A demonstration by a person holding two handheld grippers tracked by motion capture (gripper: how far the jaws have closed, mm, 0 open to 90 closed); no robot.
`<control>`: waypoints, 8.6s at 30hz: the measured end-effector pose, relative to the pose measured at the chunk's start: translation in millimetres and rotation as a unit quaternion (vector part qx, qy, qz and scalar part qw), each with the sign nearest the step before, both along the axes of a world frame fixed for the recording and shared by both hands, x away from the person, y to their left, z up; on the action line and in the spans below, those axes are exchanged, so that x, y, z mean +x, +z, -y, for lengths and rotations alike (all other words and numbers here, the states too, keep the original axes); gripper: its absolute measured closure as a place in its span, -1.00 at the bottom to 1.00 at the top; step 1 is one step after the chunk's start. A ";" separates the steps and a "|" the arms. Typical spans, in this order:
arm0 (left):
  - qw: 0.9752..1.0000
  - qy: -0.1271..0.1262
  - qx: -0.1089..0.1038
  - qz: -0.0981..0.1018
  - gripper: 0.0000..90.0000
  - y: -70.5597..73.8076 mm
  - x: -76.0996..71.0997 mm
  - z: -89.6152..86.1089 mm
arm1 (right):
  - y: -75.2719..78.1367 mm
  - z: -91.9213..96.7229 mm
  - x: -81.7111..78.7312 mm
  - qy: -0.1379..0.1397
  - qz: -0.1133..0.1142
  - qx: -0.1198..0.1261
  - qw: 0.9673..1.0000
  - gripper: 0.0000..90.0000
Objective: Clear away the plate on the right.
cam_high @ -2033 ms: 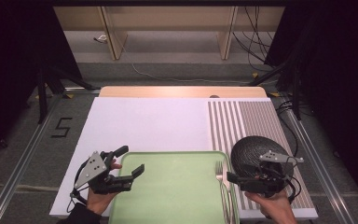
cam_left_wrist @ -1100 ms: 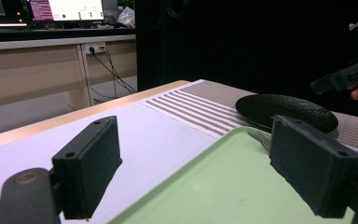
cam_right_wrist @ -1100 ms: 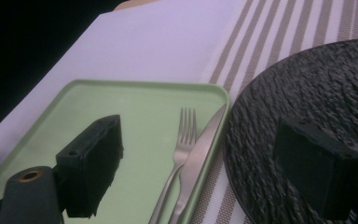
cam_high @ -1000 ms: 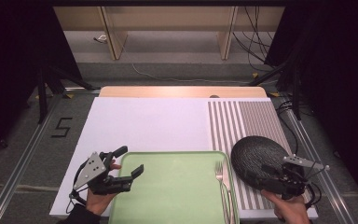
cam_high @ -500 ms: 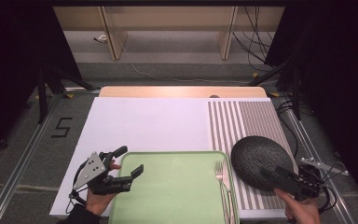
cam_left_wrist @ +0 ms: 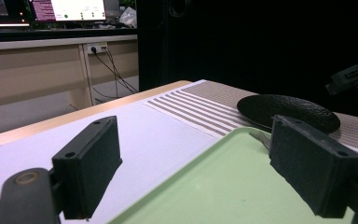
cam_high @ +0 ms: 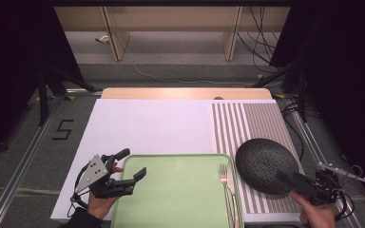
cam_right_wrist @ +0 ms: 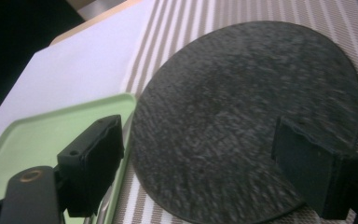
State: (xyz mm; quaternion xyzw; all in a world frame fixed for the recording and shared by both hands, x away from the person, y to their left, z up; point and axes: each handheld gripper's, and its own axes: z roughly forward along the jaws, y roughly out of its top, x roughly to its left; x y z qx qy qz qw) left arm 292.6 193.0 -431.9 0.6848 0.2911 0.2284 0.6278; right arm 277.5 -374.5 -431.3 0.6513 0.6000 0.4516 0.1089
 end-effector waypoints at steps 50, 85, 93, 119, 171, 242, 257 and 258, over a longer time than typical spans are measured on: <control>1.000 0.001 0.002 0.002 -0.64 -0.1 -0.6 0.1 | -42.0 32.1 -1.8 -0.085 -0.136 0.141 0.977 -0.49; 1.000 0.002 0.004 0.000 -0.63 -0.7 0.0 0.6 | -73.1 24.6 -3.6 -0.157 -0.131 0.315 0.927 0.01; 1.000 0.002 0.004 0.000 -0.63 -0.9 0.3 0.9 | -76.9 21.3 -3.7 -0.171 -0.130 0.338 0.916 0.05; 1.000 0.002 0.005 -0.001 -0.63 -1.5 1.0 1.6 | -86.0 21.4 -5.3 -0.205 -0.130 0.374 0.895 0.39; 1.000 -0.002 0.006 -0.001 -0.62 -1.2 1.2 1.5 | -79.1 25.1 -6.7 -0.204 -0.085 0.408 0.886 0.90; 1.000 0.000 0.003 0.002 -0.63 -0.6 0.6 0.4 | -57.8 -72.9 0.9 0.000 -0.110 0.387 0.915 0.90; 1.000 0.000 0.002 0.003 -0.63 -0.5 0.3 0.1 | -60.4 -104.2 -0.4 0.044 -0.134 0.379 0.915 0.89; 1.000 0.001 0.002 0.003 -0.63 -0.5 0.3 0.1 | -60.8 -105.7 -0.6 0.046 -0.134 0.377 0.915 0.89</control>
